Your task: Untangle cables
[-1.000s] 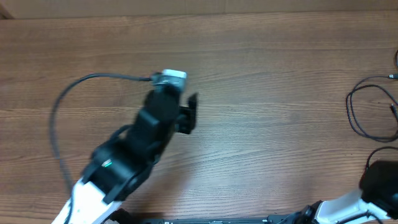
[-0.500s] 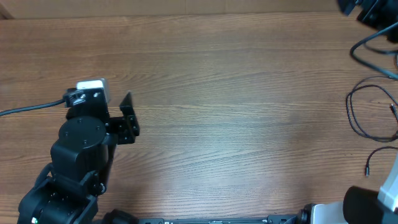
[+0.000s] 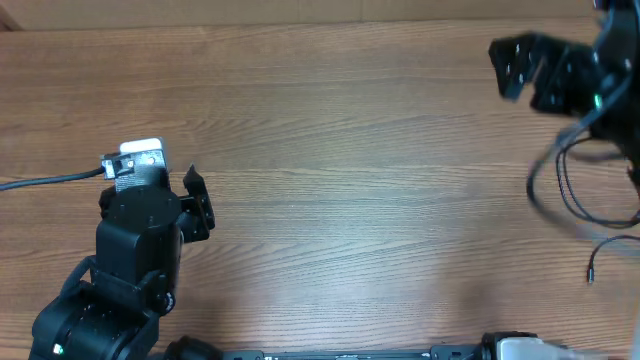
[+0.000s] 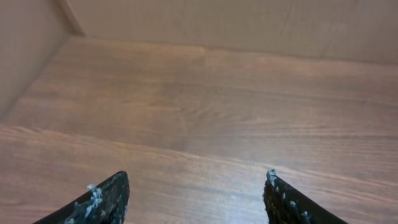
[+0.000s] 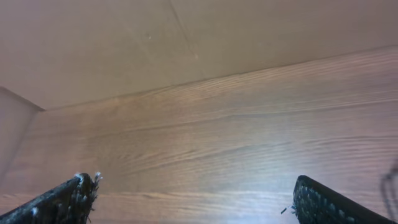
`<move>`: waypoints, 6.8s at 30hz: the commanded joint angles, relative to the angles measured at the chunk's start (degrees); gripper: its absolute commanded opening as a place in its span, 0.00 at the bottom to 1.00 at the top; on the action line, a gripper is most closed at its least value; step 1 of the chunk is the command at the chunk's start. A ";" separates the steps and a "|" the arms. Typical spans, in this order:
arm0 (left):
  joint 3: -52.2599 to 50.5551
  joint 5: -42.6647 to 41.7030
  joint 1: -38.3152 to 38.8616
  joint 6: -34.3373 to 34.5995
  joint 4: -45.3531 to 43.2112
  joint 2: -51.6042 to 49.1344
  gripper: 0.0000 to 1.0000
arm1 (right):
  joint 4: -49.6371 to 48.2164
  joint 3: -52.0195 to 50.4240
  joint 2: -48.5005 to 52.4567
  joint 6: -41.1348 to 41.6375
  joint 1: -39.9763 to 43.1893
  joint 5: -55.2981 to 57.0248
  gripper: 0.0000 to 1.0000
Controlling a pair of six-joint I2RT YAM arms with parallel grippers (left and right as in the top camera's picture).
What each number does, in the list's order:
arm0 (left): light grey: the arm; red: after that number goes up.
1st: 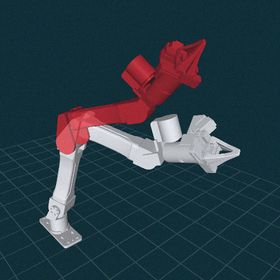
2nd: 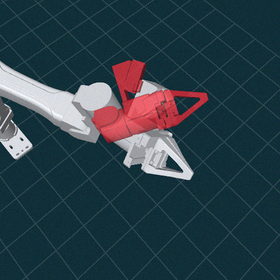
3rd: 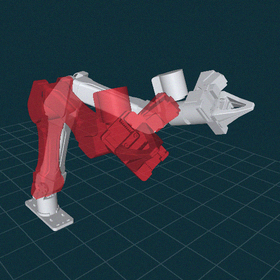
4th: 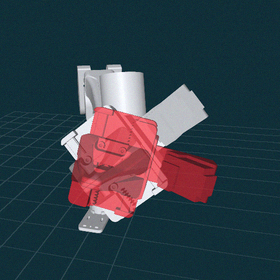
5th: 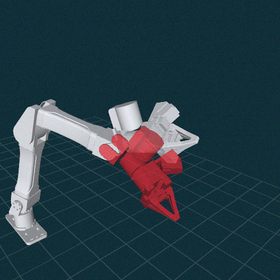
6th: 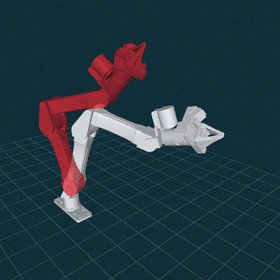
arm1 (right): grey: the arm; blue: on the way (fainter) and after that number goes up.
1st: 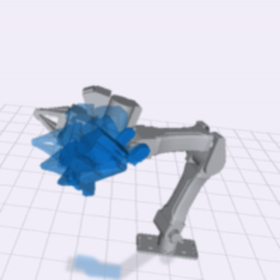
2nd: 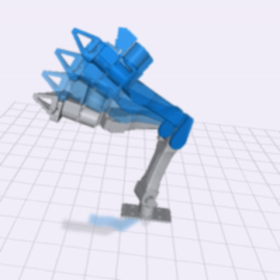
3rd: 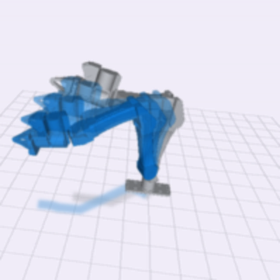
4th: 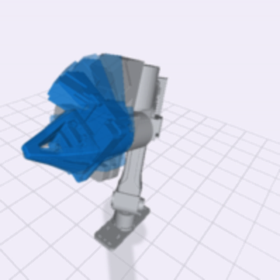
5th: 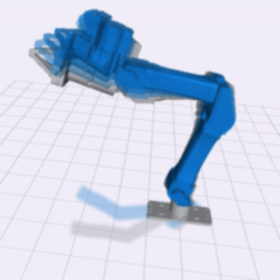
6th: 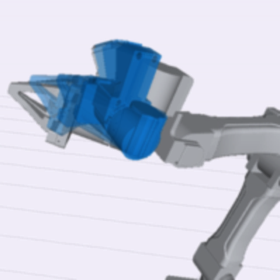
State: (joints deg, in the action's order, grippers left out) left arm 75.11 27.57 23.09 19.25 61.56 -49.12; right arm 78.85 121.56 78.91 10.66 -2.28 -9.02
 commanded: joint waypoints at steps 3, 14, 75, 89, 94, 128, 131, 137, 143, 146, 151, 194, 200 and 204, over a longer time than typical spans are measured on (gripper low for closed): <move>0.92 -5.27 -0.42 2.69 0.09 0.17 0.67 | 3.06 -0.83 -8.98 -0.07 -3.21 9.57 1.00; 0.90 -5.84 -0.42 2.67 1.18 0.17 0.63 | -1.68 -24.98 -21.94 -0.02 -3.23 10.38 1.00; 0.85 -5.16 -0.42 2.64 3.10 -1.97 0.99 | -32.06 -56.63 -5.16 5.64 -3.23 7.26 1.00; 0.72 -4.92 -0.42 2.54 7.78 -2.25 1.00 | -32.06 -56.63 -5.16 5.64 -3.23 7.26 1.00; -2.19 -4.26 -2.38 2.62 -2.78 0.00 1.00 | -32.06 -56.63 -5.16 5.64 -3.23 7.26 1.00; -62.69 -10.23 -20.52 15.61 -75.12 43.06 1.00 | -32.06 -56.63 -5.16 5.64 -3.23 7.26 1.00; -64.08 -9.01 -20.63 15.61 -75.12 46.73 0.99 | -32.06 -56.63 -5.16 5.64 -3.23 7.26 1.00; -65.75 -9.01 -22.49 15.69 -75.43 48.94 1.00 | -32.06 -56.63 -5.16 5.64 -3.23 7.26 1.00; -66.62 -9.01 -26.12 15.67 -75.28 48.94 1.00 | -32.06 -56.63 -5.16 5.64 -3.23 7.26 1.00; -68.76 -9.01 -28.33 15.69 -75.32 48.94 1.00 | -32.06 -56.63 -5.16 5.64 -3.23 7.26 1.00; -74.88 -9.01 -28.79 16.35 -74.34 48.94 0.99 | -32.06 -56.63 -5.16 5.64 -3.23 7.26 1.00; -74.84 -21.90 -24.13 -26.12 -57.46 48.94 1.00 | -32.06 -56.63 -5.16 5.64 -3.23 7.26 1.00; -74.82 -21.90 -24.13 -23.96 -57.46 48.94 1.00 | -32.06 -56.63 -5.16 5.64 -3.23 7.26 1.00; -74.82 -21.90 -24.13 -20.44 -57.46 48.94 1.00 | -32.06 -56.63 -5.16 5.64 -3.23 7.26 1.00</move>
State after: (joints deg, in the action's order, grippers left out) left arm 0.47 6.57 -1.15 -3.97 3.90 -0.75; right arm 47.11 65.01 73.89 16.25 -5.30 -1.67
